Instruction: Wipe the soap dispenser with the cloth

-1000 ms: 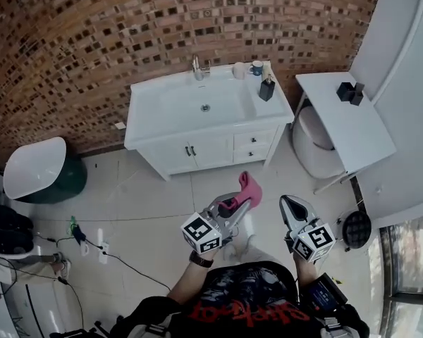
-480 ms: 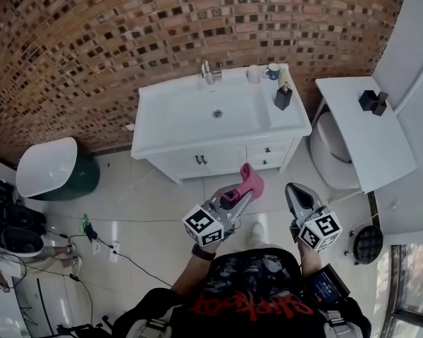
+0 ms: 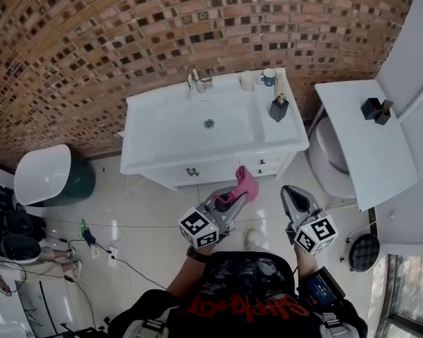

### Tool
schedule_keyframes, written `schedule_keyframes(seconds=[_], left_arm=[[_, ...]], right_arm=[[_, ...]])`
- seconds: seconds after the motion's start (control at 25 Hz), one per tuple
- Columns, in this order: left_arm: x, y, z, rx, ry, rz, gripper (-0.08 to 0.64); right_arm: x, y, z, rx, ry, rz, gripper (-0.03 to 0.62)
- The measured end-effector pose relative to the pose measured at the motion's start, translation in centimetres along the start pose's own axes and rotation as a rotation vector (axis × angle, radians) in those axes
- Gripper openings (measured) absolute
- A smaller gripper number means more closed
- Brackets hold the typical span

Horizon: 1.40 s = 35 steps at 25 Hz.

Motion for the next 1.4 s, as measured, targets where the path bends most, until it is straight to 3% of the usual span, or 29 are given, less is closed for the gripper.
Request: schedule_keyframes(seconds=[0.16,0.32,0.56,0.84,1.08,1.4], left_arm=[[-5.1,-2.7,-0.2,-0.018,0.041,0.026,0.041],[-10.9,-5.1,-2.9,0.001,0.012,0.073,0.041],[-19.2,-6.9,-8.0,0.054,-0.003,0.113,0.041],[-24.4,-9.2,-10.6,0.062,0.002,0.133,0.041],[-28.0,-12.0,-12.4,0.047,0.001,0.091,0.041],[-29.9,-16.9,-13.7,0.009,-0.023,-0.061,0.041]], right_arm=[[3.4,-3.4,0.6,-0.035,-0.023,0.04,0.0],[6.4,-8.3,0.0,-0.048,-0.011,0.068,0.0],[9.2,-16.5,-4.4,-0.057,0.085,0.092,0.0],[12.7,-20.4,-4.8,-0.118,0.085,0.141,0.0],[17.3,-24.2,-5.7,-0.129,0.104,0.121,0.0],[25.9,-26.2,-5.5,-0.161,0.141,0.082,0.0]])
Point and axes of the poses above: the fingertips, and each gripper's own axes: y backward along the fingers, x to its right, z out of its underside, the point moved 6 cm from there along y, backward along the fingers, and after that the axes turned 6 degrees about y, right-handed, at the moved point
